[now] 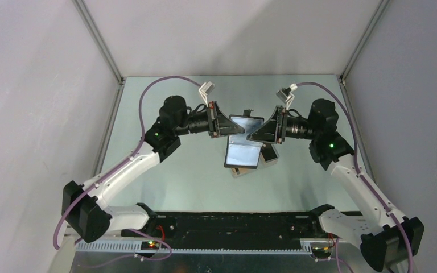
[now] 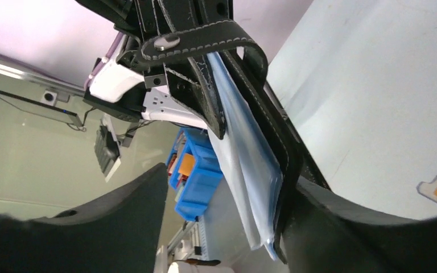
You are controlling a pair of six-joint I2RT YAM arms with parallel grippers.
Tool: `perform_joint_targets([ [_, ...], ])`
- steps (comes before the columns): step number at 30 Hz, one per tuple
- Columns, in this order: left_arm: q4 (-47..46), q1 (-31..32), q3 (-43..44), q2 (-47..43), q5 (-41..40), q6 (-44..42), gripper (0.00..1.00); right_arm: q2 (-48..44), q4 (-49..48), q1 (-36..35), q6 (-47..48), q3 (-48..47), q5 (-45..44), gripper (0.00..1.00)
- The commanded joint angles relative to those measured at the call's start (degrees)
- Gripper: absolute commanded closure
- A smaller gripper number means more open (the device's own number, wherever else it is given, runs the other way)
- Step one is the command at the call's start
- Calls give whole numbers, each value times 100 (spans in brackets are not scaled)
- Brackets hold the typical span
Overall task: Put the credit cards into the card holder
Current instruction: Turn over the card slot in the card holder.
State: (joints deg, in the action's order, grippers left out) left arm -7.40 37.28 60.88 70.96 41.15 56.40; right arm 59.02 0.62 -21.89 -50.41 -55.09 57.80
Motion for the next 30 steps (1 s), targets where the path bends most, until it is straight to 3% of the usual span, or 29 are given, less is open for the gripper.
perform_joint_targets([
  [1, -113, -24, 116, -51, -2, -46, 100, -299, 361, 256, 255, -62, 70, 20],
  [3, -140, -64, 84, -100, -87, 27, 100, -411, 625, 402, 603, -63, 112, 11],
  [8, -445, -113, -20, -148, -100, 288, 100, -468, 1189, 387, 1211, 53, 206, 7],
  [15, -1210, -158, -187, -144, 12, 898, 100, -703, -355, 210, 766, 868, 313, 7],
  [21, -1325, -151, -213, -168, 69, 989, 100, -653, -1329, 13, 251, 928, 127, 14],
  [23, -1357, -157, -229, -170, 65, 1030, 100, -636, -1713, -53, 67, 940, 128, 21],
  [25, -1404, -151, -246, -165, 36, 1079, 98, -609, -1879, -108, -61, 936, 131, 40],
  [26, -1424, -155, -258, -158, 22, 1113, 96, -589, -1923, -126, -134, 936, 115, 59],
  [27, -1436, -161, -284, -151, -11, 1138, 88, -578, -1927, -130, -170, 933, 88, 78],
  [28, -1446, -164, -304, -134, -39, 1189, 82, -555, -1918, -126, -236, 931, 62, 87],
  [29, -1447, -179, -355, -126, -55, 1233, 68, -544, -1877, -112, -274, 930, 50, 98],
  [30, -1442, -215, -396, -108, -107, 1341, 62, -520, -1831, -91, -392, 930, -3, 100],
])
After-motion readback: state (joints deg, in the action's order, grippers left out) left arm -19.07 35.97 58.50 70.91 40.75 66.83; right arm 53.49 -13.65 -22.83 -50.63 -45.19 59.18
